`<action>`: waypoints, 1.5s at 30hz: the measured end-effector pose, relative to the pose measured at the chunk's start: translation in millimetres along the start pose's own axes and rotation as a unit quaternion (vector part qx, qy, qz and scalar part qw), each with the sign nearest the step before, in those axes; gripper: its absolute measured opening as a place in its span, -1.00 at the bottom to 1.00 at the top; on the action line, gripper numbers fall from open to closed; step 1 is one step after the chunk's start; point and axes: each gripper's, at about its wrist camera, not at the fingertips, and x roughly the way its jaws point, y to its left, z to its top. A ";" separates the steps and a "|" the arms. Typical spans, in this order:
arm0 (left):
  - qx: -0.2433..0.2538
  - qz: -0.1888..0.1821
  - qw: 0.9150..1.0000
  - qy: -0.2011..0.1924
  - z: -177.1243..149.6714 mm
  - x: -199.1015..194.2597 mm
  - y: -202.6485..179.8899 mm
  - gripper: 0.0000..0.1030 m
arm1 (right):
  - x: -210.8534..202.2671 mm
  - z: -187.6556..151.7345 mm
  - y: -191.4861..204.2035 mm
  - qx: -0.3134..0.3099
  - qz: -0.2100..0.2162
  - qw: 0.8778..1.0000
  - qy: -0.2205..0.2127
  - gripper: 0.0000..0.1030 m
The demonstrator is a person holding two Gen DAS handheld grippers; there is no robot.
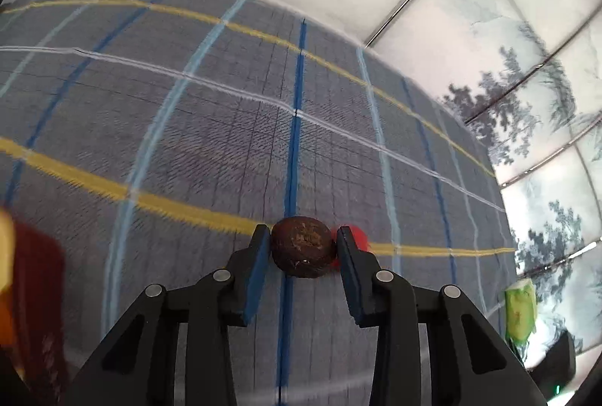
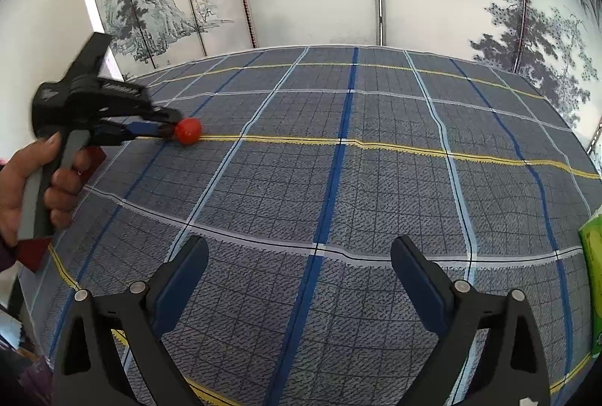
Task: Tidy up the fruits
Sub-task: 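Carry the dark fruit into the tin with the left gripper while the right gripper grasps the red tomato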
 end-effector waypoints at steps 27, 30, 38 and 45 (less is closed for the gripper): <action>0.073 0.051 0.992 -0.087 -76.1 -192.8 35.6 -0.28 | 134.7 100.2 126.8 -0.125 0.070 0.988 0.050 -0.06; 0.067 0.060 0.991 -0.097 -78.5 -205.7 49.8 -0.28 | 136.1 98.3 134.2 -0.137 0.061 0.987 0.061 -0.44; 0.075 0.122 0.983 -0.115 -97.8 -228.2 93.6 -0.28 | 52.7 57.1 146.3 -0.093 0.123 0.988 0.008 -0.44; 0.082 0.152 0.979 -0.105 -114.5 -223.5 124.7 -0.28 | -20.4 7.4 170.1 -0.105 0.139 0.985 -0.009 -0.44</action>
